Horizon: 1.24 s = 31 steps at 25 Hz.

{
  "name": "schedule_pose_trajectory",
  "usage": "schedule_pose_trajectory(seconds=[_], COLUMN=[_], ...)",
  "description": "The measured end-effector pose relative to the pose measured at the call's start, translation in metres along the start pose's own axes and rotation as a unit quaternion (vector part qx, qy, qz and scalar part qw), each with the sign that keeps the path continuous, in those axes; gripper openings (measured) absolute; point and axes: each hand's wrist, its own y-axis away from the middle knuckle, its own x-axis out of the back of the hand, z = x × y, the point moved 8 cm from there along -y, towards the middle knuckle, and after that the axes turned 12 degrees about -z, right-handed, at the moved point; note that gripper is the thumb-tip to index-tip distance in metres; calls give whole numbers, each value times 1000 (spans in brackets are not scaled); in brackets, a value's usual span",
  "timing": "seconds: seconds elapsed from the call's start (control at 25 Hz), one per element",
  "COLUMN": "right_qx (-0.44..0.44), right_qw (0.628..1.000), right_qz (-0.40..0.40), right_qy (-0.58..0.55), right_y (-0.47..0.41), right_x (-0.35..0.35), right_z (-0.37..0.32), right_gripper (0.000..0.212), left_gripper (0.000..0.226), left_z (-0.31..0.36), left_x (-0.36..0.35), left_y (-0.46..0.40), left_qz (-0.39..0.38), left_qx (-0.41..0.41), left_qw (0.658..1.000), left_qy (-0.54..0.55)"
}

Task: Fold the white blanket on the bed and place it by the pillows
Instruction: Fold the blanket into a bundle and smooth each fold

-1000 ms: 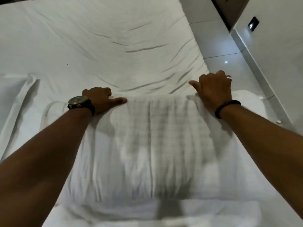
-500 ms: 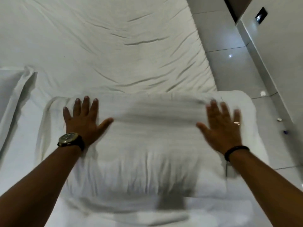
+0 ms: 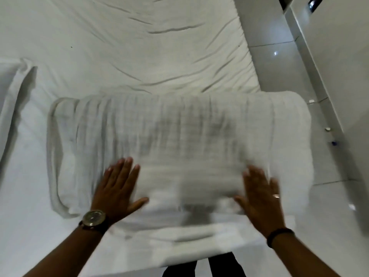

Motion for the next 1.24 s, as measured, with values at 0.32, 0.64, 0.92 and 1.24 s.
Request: schedule_pose_trajectory(seconds=[0.32,0.64,0.92,1.24], right_qx=[-402,-398,-359,-251], right_qw=[688,324,283,432], right_qz=[75,17,166,199], right_qy=[-599,-858,-874,-843], right_y=[47,17,-3,-32], right_x=[-18,-83,-88,77], right_z=[-60,-137,-116,-51], right_gripper=[89,69,68,25], left_gripper=[96,105,87,47], left_z=[46,37,15,-13], left_x=[56,120,57,146], left_y=[-66,-294,-287,-183], left_qz=[-33,-291,-474,-303], left_qx=[-41,-16,116,41], left_qw=[994,942,805,760], left_qy=[92,168,337,573])
